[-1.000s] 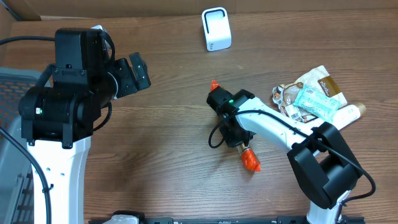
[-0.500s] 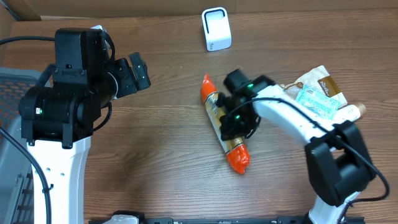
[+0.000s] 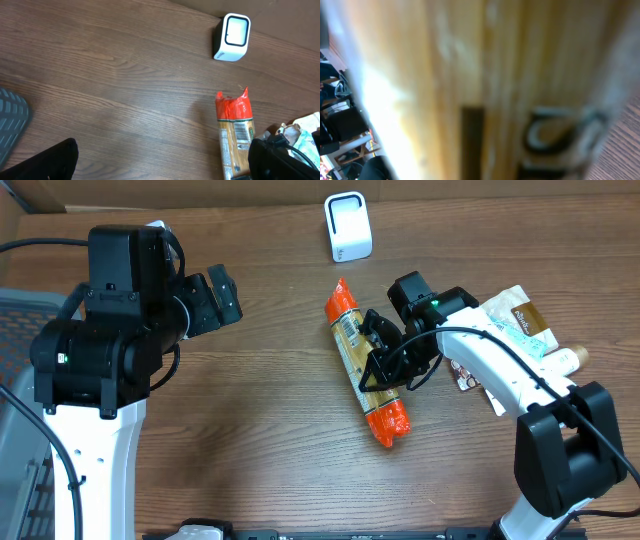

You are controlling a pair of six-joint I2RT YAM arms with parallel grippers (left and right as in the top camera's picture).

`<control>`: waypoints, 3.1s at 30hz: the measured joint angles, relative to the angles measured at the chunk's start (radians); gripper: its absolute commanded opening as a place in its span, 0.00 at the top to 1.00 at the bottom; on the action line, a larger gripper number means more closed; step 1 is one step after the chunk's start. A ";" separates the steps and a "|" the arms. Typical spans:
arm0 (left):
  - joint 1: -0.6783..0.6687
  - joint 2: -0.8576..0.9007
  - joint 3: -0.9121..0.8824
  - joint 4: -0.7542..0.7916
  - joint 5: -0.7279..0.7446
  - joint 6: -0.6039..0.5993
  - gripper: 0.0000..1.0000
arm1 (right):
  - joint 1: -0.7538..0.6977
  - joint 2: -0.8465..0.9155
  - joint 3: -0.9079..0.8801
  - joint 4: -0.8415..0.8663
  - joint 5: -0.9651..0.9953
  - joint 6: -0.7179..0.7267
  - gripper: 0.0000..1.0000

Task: Scan the item barcode
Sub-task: 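Lower the pasta pack and slide it right with the right gripper, then lift the pasta pack upright with the right gripper, red cap up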

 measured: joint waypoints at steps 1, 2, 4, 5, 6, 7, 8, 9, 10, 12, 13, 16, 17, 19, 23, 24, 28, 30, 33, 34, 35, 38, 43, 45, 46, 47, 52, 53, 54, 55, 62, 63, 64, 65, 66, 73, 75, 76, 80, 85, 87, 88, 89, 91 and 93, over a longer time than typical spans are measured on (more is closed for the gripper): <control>0.000 0.000 0.000 0.000 0.000 0.000 0.01 | 0.000 0.000 0.004 -0.003 -0.001 -0.004 0.96; 0.000 0.000 0.000 0.000 0.000 0.000 0.00 | 0.000 0.000 0.013 -0.011 -0.001 -0.009 0.96; 0.000 0.000 0.000 0.000 0.000 0.000 0.00 | 0.000 -0.001 0.029 -0.021 0.000 -0.015 0.96; 0.000 0.000 0.000 0.000 0.000 0.000 0.00 | 0.000 -0.002 0.037 -0.024 -0.001 -0.016 0.96; 0.000 0.000 0.000 0.000 0.000 0.000 0.00 | 0.000 -0.002 0.050 -0.026 0.000 -0.017 0.96; 0.000 0.000 0.000 0.000 0.000 0.000 0.00 | 0.000 -0.003 0.058 -0.027 0.001 -0.018 0.96; 0.000 0.000 0.000 0.000 0.000 0.000 0.00 | 0.000 -0.006 0.069 -0.028 0.003 -0.019 0.96; 0.000 0.000 0.000 0.000 0.000 0.000 0.00 | 0.000 -0.008 0.075 -0.032 0.005 -0.019 0.96; 0.000 0.000 0.000 0.000 0.000 0.000 0.00 | 0.000 -0.010 0.081 -0.038 0.006 -0.019 0.96; 0.000 0.000 0.000 0.000 0.000 0.000 0.00 | 0.000 -0.013 0.086 -0.039 0.008 -0.020 0.96; 0.000 0.000 0.000 0.000 0.000 0.000 0.00 | 0.000 -0.013 0.088 -0.042 0.010 -0.022 0.96; 0.000 0.000 0.000 0.000 0.000 0.000 0.00 | 0.000 -0.013 0.089 -0.043 0.021 -0.022 0.96; 0.000 0.000 0.000 0.000 0.000 0.000 0.00 | 0.000 -0.013 0.089 -0.044 0.023 -0.022 0.96; 0.000 0.000 0.000 0.000 0.000 0.000 0.00 | 0.000 -0.013 0.089 -0.045 0.023 -0.023 0.96; 0.000 0.000 0.000 0.000 0.000 0.000 0.00 | 0.000 -0.013 0.089 -0.042 0.023 -0.023 0.96; 0.000 0.000 0.000 0.000 0.000 0.000 0.00 | 0.000 -0.013 0.089 -0.042 0.023 -0.023 0.96; 0.000 0.000 0.000 0.000 0.000 0.000 0.00 | 0.000 -0.013 0.089 -0.043 0.023 -0.023 0.96; 0.000 0.000 0.000 0.000 0.000 0.000 0.00 | 0.000 -0.013 0.089 -0.042 0.023 -0.023 0.96; 0.000 0.000 0.000 0.000 0.000 0.000 0.00 | 0.000 -0.013 0.089 -0.042 0.024 -0.023 0.96; 0.000 0.000 0.000 0.000 0.000 0.000 0.00 | 0.000 -0.013 0.089 -0.043 0.025 -0.023 0.96; 0.000 0.000 0.000 0.000 0.000 0.000 0.01 | 0.000 -0.013 0.089 -0.043 0.026 -0.023 0.96; 0.000 0.000 0.000 0.000 0.000 0.000 0.00 | 0.000 -0.013 0.089 -0.043 0.027 -0.022 0.96; 0.000 0.000 0.000 0.000 0.000 0.000 0.00 | 0.000 -0.013 0.089 -0.042 0.043 -0.023 0.96; 0.000 0.000 0.000 0.000 0.000 0.000 0.00 | 0.000 -0.013 0.089 -0.043 0.060 -0.020 0.96; 0.000 0.000 0.000 0.000 0.000 0.000 0.01 | 0.000 -0.013 0.089 -0.043 0.070 -0.016 0.96; 0.000 0.000 0.000 0.000 0.000 0.000 0.00 | 0.000 -0.013 0.089 -0.042 0.085 -0.008 0.96; 0.000 0.000 0.000 0.000 0.000 0.000 0.00 | 0.000 -0.013 0.113 -0.074 0.194 0.047 0.96; 0.000 0.000 0.000 0.000 0.000 0.000 0.00 | 0.000 -0.013 0.125 -0.088 0.215 0.055 0.96; 0.000 0.000 0.000 0.000 0.000 0.000 0.01 | 0.000 -0.013 0.140 -0.097 0.238 0.066 0.96; 0.000 0.000 0.000 0.000 0.000 0.000 0.01 | 0.000 -0.013 0.151 -0.103 0.254 0.071 0.96; 0.000 0.000 0.000 0.000 0.000 0.000 0.00 | 0.000 -0.015 0.182 -0.129 0.332 0.091 0.96; 0.000 0.000 0.000 0.000 0.000 0.000 0.00 | 0.000 -0.015 0.182 -0.129 0.337 0.092 0.96; 0.000 0.000 0.000 0.000 0.000 0.000 0.00 | 0.000 -0.015 0.182 -0.129 0.341 0.092 0.96; 0.000 0.000 0.000 0.000 0.000 0.000 0.01 | 0.000 -0.015 0.182 -0.129 0.343 0.092 0.96; 0.000 0.000 0.000 0.000 0.000 0.000 0.00 | 0.000 -0.015 0.182 -0.130 0.345 0.092 0.96; 0.000 0.000 0.000 0.000 0.000 0.000 0.01 | 0.000 -0.015 0.182 -0.143 0.348 0.092 0.96; 0.000 0.000 0.000 0.000 0.000 0.000 0.01 | 0.000 -0.015 0.182 -0.142 0.348 0.092 0.96; 0.000 0.000 0.000 0.000 0.000 0.000 0.01 | 0.000 -0.015 0.182 -0.142 0.348 0.092 0.96; 0.000 0.000 0.000 0.000 0.000 0.000 0.00 | 0.000 -0.015 0.182 -0.141 0.354 0.092 0.96; 0.000 0.000 0.000 0.000 0.000 0.000 0.00 | 0.000 -0.015 0.182 -0.150 0.362 0.092 0.96; 0.000 0.000 0.000 0.000 0.000 0.000 0.00 | 0.000 -0.015 0.182 -0.150 0.363 0.092 0.96; 0.000 0.000 0.000 0.000 0.000 0.000 0.01 | 0.000 -0.015 0.182 -0.150 0.363 0.092 0.96; 0.000 0.000 0.000 0.000 0.000 0.000 0.00 | 0.000 -0.015 0.182 -0.149 0.363 0.092 0.96; 0.000 0.000 0.000 0.000 0.000 0.000 0.00 | 0.000 -0.015 0.182 -0.147 0.363 0.091 0.96; 0.000 0.000 0.000 0.000 0.000 0.000 0.00 | 0.000 -0.015 0.182 -0.142 0.363 0.092 0.96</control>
